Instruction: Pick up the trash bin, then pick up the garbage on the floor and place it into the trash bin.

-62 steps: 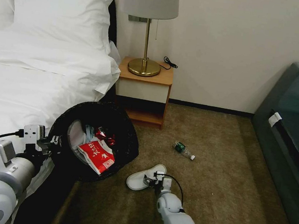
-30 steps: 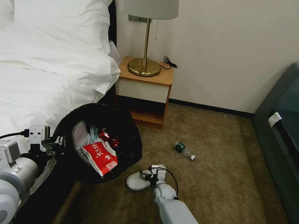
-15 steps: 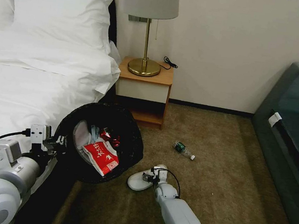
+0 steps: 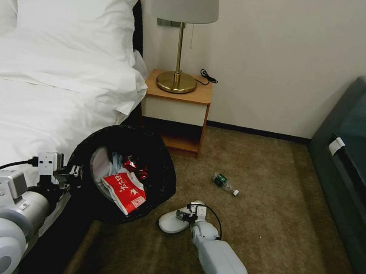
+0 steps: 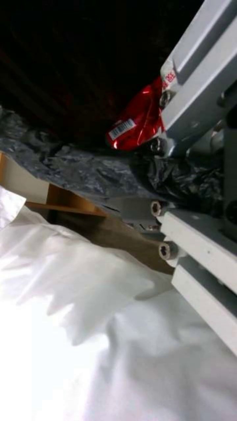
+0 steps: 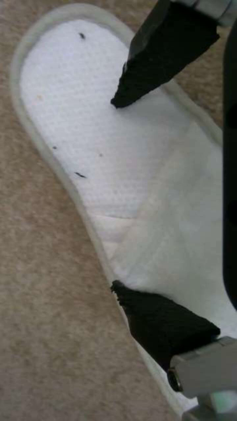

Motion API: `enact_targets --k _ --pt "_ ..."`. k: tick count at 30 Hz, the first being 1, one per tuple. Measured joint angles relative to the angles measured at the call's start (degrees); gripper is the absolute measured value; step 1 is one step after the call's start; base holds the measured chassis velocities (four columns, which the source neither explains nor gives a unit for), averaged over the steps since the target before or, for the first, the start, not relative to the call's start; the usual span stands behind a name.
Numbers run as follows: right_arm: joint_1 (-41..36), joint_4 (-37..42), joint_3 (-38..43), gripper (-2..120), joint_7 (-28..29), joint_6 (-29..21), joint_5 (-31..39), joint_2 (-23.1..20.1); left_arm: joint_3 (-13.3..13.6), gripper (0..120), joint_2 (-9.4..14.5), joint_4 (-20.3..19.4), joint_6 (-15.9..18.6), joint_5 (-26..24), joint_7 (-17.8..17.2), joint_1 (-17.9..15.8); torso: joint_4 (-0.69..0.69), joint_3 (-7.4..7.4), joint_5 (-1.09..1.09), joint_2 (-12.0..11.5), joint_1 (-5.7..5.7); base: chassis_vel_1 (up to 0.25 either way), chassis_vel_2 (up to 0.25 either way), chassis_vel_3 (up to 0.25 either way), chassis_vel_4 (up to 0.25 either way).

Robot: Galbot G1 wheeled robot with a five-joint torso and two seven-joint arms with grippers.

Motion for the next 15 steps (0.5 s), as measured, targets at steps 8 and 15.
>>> enact_targets --k 8,15 --pt "-1.7 1.2 -0.6 100 0.1 -0.3 0.4 0.0 0.0 1 0.1 0.0 0.0 0.1 0.3 -0.4 0.00 0.00 0.00 0.0 0.00 0.000 0.000 0.000 0.000" --pt "-3.5 2.8 -1.5 100 0.2 -0.5 0.4 0.0 0.1 1 0.1 0.0 0.0 0.2 0.4 -0.6 -0.01 -0.01 -0.01 0.0 0.00 0.000 0.000 0.000 0.000"
